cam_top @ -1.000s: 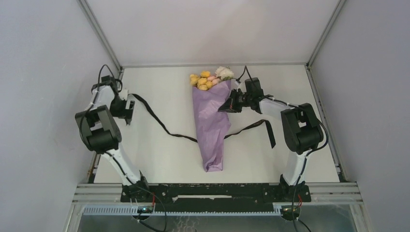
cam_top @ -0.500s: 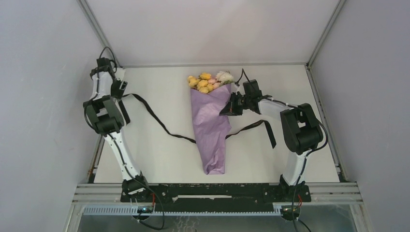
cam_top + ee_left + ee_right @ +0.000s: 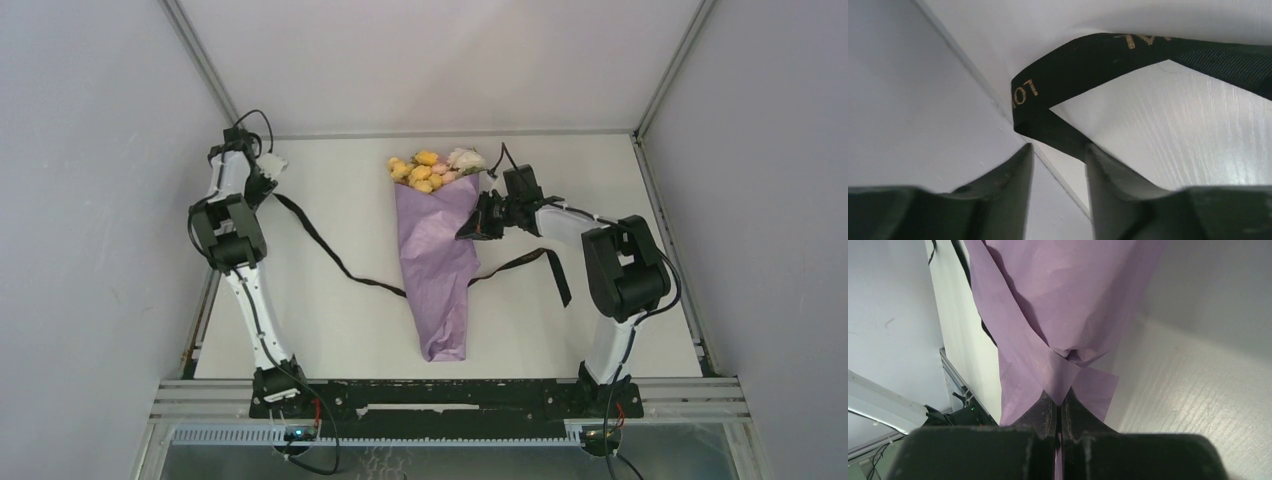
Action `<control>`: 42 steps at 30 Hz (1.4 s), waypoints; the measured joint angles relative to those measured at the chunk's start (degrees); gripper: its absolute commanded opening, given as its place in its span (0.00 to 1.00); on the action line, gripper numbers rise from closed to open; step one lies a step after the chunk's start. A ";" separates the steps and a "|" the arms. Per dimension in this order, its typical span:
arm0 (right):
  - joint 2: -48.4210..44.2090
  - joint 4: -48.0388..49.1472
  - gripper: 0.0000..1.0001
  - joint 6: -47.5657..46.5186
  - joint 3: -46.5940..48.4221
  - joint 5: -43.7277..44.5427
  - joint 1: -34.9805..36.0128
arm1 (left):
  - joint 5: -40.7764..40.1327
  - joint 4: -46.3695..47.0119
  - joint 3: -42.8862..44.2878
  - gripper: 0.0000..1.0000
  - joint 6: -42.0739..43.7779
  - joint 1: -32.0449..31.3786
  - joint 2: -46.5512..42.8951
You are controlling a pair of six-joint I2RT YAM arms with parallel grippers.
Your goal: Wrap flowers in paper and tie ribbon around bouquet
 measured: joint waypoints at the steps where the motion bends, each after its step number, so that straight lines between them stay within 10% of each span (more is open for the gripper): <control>1: -0.31 0.09 0.00 0.04 -0.13 0.04 0.00 | 0.13 0.15 0.48 0.12 0.28 -0.09 0.39; 11: -3.54 1.70 0.00 1.14 -3.41 0.07 0.48 | 1.42 3.50 -7.56 0.00 0.35 -0.07 -3.52; 17: -3.98 3.32 0.00 1.73 -6.12 -0.28 0.72 | 7.08 7.96 -34.82 0.00 -3.63 0.24 -24.94; 24: -3.96 5.90 0.00 2.45 -8.63 -1.11 0.74 | 15.91 3.41 -44.83 0.00 -4.94 -7.15 -56.08; 29: -3.98 7.23 0.00 2.64 -8.79 -1.75 0.79 | 17.62 2.71 -48.02 0.76 -2.05 -16.13 -71.30; 42: -3.98 7.10 0.00 1.99 -8.79 -1.95 0.26 | -5.64 1.88 -14.19 0.98 7.61 -3.72 -13.81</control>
